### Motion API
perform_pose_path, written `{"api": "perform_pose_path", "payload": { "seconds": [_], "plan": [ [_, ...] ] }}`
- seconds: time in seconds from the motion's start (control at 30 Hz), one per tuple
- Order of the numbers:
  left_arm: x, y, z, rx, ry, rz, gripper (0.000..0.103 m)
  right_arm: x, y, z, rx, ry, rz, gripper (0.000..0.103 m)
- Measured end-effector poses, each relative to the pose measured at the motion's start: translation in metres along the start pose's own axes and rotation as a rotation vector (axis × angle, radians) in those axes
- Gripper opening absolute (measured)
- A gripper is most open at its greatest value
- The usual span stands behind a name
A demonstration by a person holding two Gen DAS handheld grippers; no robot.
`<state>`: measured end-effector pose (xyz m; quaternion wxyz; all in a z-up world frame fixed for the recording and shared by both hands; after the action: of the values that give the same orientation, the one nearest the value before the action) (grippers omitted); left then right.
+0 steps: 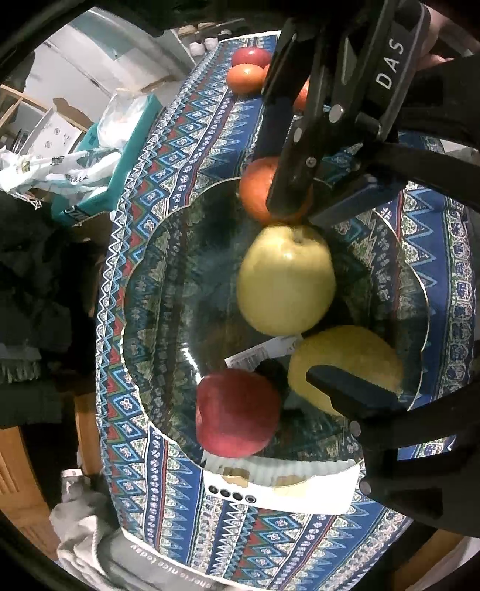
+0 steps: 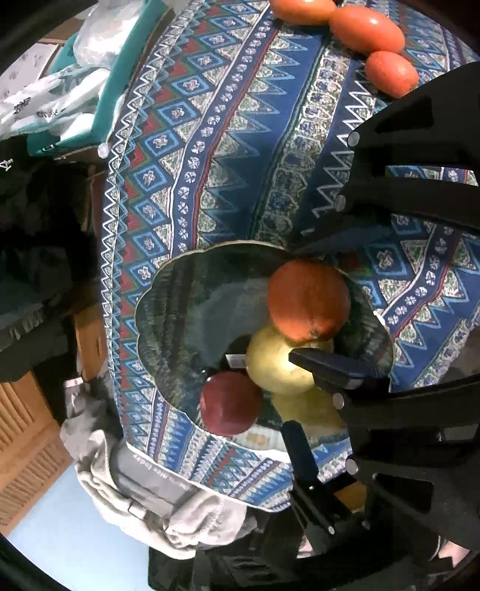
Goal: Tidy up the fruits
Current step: 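Lower the pear and orange into the glass bowl and open both tools, then lift both tools from the bowl and move them back to the remaining fruit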
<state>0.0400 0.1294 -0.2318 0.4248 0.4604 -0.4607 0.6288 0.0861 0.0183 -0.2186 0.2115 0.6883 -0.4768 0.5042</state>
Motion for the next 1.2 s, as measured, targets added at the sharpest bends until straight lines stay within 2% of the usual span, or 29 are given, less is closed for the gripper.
{"api": "perform_pose_path", "payload": {
  "seconds": [0.23, 0.33, 0.47, 0.83, 1.2],
  "plan": [
    [0.003, 0.003, -0.003, 0.020, 0.017, -0.007, 0.079, 0.006, 0.001, -0.006, 0.011, 0.017, 0.012, 0.055],
    [0.006, 0.004, -0.002, 0.030, 0.033, -0.008, 0.079, 0.013, 0.002, -0.007, 0.008, 0.016, 0.026, 0.061],
    [0.014, 0.005, 0.003, 0.026, 0.046, 0.002, 0.079, 0.027, 0.005, -0.008, 0.020, 0.039, 0.050, 0.063],
    [0.039, 0.006, 0.040, -0.047, 0.077, 0.029, 0.080, 0.075, 0.020, 0.009, 0.006, 0.124, 0.136, 0.068],
    [0.054, 0.017, 0.076, -0.132, 0.059, 0.050, 0.081, 0.132, 0.042, 0.030, -0.028, 0.203, 0.233, 0.072]
  ]
}}
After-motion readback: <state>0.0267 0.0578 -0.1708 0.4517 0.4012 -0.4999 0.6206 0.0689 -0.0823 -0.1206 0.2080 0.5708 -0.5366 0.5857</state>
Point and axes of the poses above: each gripper's, at about its wrist camera, not at the fingertips, and x roughly against the way its jaws point, z to its right, y to its underside, the point moved 4 cm from there along -x, roughly the way its jaws point, and after that the axes turned 7 degrees about -z, right-handed, at the moved point
